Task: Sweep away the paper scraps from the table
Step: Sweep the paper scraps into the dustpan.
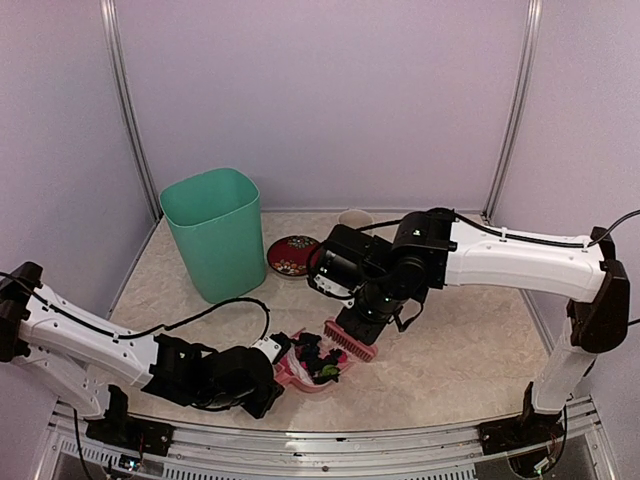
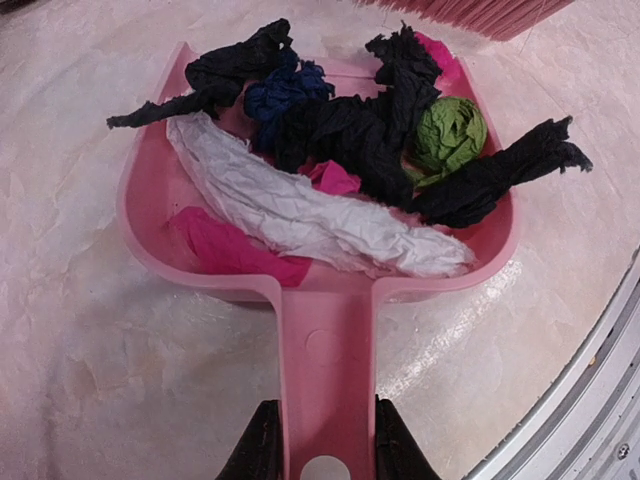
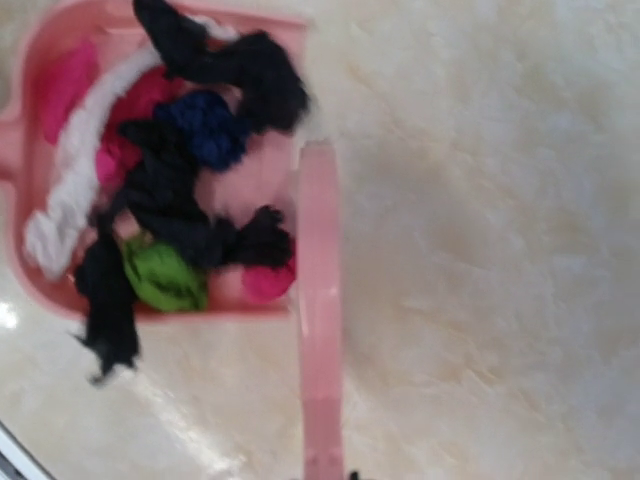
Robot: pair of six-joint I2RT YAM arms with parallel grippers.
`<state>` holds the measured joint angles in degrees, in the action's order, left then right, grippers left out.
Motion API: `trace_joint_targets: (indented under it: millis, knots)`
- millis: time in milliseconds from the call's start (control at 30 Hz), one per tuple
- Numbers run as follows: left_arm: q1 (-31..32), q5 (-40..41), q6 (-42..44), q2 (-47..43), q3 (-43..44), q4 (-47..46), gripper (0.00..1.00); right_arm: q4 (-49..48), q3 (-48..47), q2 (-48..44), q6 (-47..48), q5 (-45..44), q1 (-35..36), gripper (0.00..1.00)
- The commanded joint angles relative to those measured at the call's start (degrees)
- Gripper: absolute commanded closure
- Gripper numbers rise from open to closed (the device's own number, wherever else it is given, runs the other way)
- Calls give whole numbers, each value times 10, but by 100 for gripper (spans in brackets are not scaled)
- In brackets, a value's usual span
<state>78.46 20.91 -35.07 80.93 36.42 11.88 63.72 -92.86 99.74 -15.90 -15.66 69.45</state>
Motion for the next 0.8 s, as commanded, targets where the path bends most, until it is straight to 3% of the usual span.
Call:
trace_joint_targets:
  millis: [0,467,767]
  knots:
    - [-2,34,2,-25,-5,-8,100,34,11,-38,-2,-46,7,100]
    - [-4,88,8,-69,12,2,100,41,49,-90,-70,-136,-6,100]
    - [-3,57,18,-72,14,11,100,-21,122,-111,-87,-116,-53,100]
